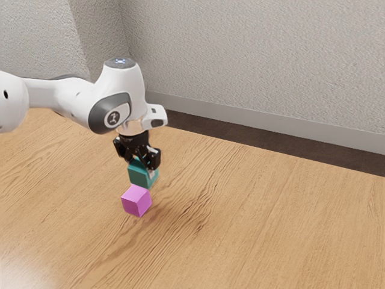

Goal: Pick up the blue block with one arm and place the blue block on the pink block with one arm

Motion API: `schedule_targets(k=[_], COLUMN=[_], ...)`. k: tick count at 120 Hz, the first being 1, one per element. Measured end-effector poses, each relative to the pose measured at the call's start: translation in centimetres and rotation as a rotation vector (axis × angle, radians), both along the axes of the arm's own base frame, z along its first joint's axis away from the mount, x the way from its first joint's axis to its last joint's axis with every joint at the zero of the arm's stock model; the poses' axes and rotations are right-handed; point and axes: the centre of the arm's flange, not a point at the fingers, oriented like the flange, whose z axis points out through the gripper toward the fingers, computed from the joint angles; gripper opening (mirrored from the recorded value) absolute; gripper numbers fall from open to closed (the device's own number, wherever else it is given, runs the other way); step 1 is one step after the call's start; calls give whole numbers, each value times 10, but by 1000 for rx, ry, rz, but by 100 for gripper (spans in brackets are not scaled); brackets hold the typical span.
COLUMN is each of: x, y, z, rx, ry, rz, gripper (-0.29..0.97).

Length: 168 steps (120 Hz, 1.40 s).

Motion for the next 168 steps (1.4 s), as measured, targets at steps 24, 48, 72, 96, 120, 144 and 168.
schedule_targets(k=[24, 48, 72, 96, 120, 144, 168], x=[2, 3, 5, 6, 7, 7, 7], y=[22, 40, 50, 46, 47, 46, 46], z=[-2, -4, -11, -18, -33, -38, -39], rx=[10, 17, 27, 29, 33, 33, 30], ry=[5, 11, 22, 34, 51, 54, 54], rz=[1, -5, -23, -54, -67, -79, -85], gripper=[31, 31, 31, 30, 30, 30, 30])
